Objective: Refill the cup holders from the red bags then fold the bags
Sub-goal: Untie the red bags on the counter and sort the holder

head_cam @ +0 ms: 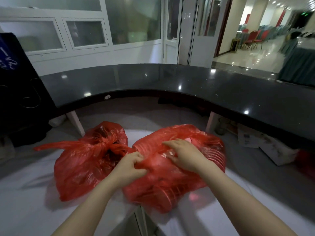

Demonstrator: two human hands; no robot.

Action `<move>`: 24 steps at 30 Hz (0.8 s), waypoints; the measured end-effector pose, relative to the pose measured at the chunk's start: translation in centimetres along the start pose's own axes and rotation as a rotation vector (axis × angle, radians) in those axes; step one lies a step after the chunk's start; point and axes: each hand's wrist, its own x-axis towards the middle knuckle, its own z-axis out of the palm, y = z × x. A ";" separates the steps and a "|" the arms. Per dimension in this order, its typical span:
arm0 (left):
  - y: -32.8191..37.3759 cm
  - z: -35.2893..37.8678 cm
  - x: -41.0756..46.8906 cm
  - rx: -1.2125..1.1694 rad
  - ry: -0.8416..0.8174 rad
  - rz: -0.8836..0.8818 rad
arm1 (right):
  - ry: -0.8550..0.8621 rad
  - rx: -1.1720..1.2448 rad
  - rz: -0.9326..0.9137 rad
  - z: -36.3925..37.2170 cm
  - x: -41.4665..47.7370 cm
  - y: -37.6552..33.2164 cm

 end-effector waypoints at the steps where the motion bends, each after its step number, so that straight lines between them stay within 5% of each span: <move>1: -0.1 -0.2 -0.6 0.024 -0.057 0.016 | -0.067 -0.035 0.117 0.4 0.0 0.3; 4: -1.1 -1.0 -2.7 0.187 -0.294 0.036 | -0.121 -0.094 0.364 0.8 -0.5 1.0; 7: -2.0 -1.8 -4.6 0.202 -0.377 0.041 | -0.040 -0.056 0.404 0.2 -0.9 -0.1; 13: -1.9 -4.1 -8.2 0.044 -0.150 0.038 | 0.371 0.090 0.300 -1.2 -1.7 -6.8; 24: -5.3 -10.7 -12.0 0.045 0.229 0.033 | 0.282 0.164 0.032 1.4 1.4 -18.8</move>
